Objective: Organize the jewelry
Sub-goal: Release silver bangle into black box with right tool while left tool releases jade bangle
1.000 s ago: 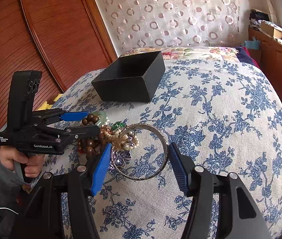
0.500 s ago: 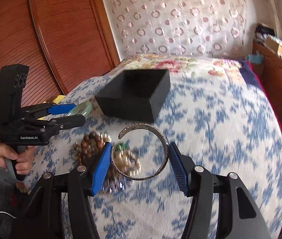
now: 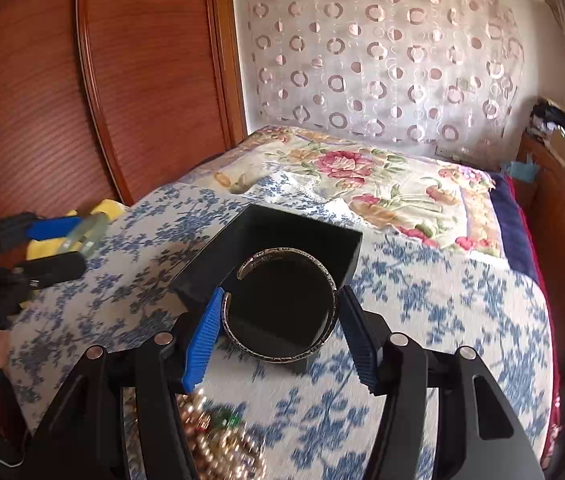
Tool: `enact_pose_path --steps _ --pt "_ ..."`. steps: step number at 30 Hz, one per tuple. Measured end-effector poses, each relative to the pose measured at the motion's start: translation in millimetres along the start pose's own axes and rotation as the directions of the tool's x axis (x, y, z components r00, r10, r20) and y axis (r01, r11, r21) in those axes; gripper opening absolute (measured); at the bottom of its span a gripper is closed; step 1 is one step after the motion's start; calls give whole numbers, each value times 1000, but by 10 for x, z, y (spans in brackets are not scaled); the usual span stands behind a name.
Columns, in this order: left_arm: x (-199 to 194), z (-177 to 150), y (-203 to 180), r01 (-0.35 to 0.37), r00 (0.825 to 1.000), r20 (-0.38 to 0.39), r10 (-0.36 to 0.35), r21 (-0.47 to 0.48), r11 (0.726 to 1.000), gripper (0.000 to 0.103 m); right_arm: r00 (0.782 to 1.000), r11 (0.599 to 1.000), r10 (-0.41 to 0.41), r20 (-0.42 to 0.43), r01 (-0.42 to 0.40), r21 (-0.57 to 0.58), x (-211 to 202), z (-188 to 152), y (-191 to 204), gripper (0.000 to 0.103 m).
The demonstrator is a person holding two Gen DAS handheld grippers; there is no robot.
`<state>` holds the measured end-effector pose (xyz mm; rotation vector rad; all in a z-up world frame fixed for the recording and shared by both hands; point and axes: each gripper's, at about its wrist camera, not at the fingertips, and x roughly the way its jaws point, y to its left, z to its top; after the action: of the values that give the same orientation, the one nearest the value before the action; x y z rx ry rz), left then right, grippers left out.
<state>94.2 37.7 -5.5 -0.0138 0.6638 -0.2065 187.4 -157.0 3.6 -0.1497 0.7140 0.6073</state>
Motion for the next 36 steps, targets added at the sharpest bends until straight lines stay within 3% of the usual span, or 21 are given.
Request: enact_pose_path --steps 10,12,20,29,36 --pt "90 124 52 -20 1000 -2 20 12 1000 69 998 1000 1 -55 -1 -1 407 164 -56 64" --pt "125 132 36 -23 1000 -9 23 19 1000 69 999 1000 18 -46 -17 16 390 182 -88 75" --pt "327 251 -80 -21 999 -24 22 45 999 69 1000 999 -7 -12 8 51 179 146 -312 75" --pt "822 439 -429 -18 997 -72 26 112 994 69 998 993 -62 -4 62 102 -39 -117 -643 75" --pt "1153 417 -662 -43 990 -126 65 175 984 69 998 990 -58 8 56 132 -148 -305 -768 75"
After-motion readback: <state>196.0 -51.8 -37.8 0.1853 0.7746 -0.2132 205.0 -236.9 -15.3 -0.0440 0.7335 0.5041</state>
